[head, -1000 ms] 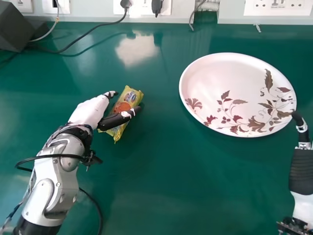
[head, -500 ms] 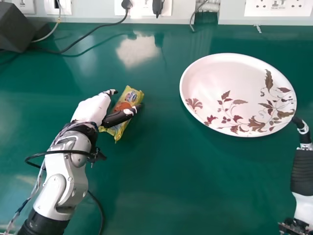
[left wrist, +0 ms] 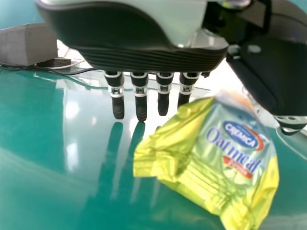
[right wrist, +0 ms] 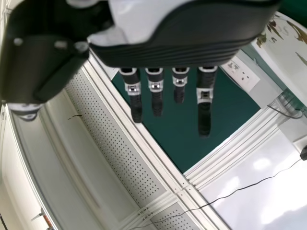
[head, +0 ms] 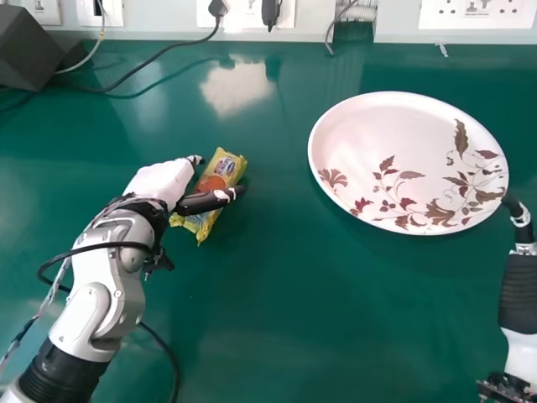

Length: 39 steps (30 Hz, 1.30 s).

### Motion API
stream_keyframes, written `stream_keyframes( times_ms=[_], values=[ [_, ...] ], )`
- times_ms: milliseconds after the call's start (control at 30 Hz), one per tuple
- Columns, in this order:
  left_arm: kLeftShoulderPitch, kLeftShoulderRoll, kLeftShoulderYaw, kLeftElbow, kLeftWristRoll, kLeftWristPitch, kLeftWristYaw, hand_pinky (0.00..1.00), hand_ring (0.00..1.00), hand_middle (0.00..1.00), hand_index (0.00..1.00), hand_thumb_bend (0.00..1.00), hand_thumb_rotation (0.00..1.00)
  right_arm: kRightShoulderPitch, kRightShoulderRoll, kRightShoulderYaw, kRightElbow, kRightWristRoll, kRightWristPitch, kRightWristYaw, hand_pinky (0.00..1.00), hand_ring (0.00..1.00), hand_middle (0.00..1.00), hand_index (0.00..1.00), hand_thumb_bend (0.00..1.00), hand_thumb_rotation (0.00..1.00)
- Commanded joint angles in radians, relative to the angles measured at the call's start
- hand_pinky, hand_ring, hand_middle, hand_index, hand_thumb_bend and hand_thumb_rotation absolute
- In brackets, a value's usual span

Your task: Pick up biscuit and place it in the plate

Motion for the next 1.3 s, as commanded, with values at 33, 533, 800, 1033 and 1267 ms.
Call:
stream_keyframes(
  times_ms=[33, 533, 800, 1033, 1267],
  values=[
    [0.004, 0.025, -0.019, 0.05, -0.001, -0.006, -0.048, 0.88, 0.92, 0.98, 0.96, 1.0, 0.62, 0.0, 0.044, -0.006, 0.018, 0.004, -0.015, 0.009, 0.57, 0.82, 0.93, 0.86, 0.95, 0.23],
    [-0.018, 0.048, -0.032, 0.127, -0.012, -0.07, -0.028, 0.84, 0.9, 0.96, 0.96, 1.0, 0.63, -0.003, 0.038, -0.014, 0.01, -0.003, -0.03, 0.0, 0.54, 0.8, 0.94, 0.86, 0.95, 0.2],
    [-0.031, 0.043, -0.054, 0.17, 0.011, -0.077, -0.018, 0.79, 0.89, 0.96, 0.96, 1.0, 0.61, 0.007, 0.034, -0.012, -0.027, 0.0, -0.019, -0.02, 0.53, 0.82, 0.95, 0.84, 0.93, 0.17],
    [-0.036, 0.054, -0.095, 0.235, 0.063, -0.128, 0.042, 0.74, 0.88, 0.95, 0.94, 1.0, 0.6, 0.011, 0.033, -0.009, -0.043, 0.005, -0.014, -0.033, 0.52, 0.82, 0.95, 0.84, 0.93, 0.16],
    [-0.034, 0.058, -0.114, 0.279, 0.087, -0.169, 0.11, 0.72, 0.87, 0.95, 0.93, 1.0, 0.59, 0.016, 0.035, -0.007, -0.046, 0.003, -0.017, -0.037, 0.49, 0.79, 0.94, 0.83, 0.9, 0.13]
  ],
)
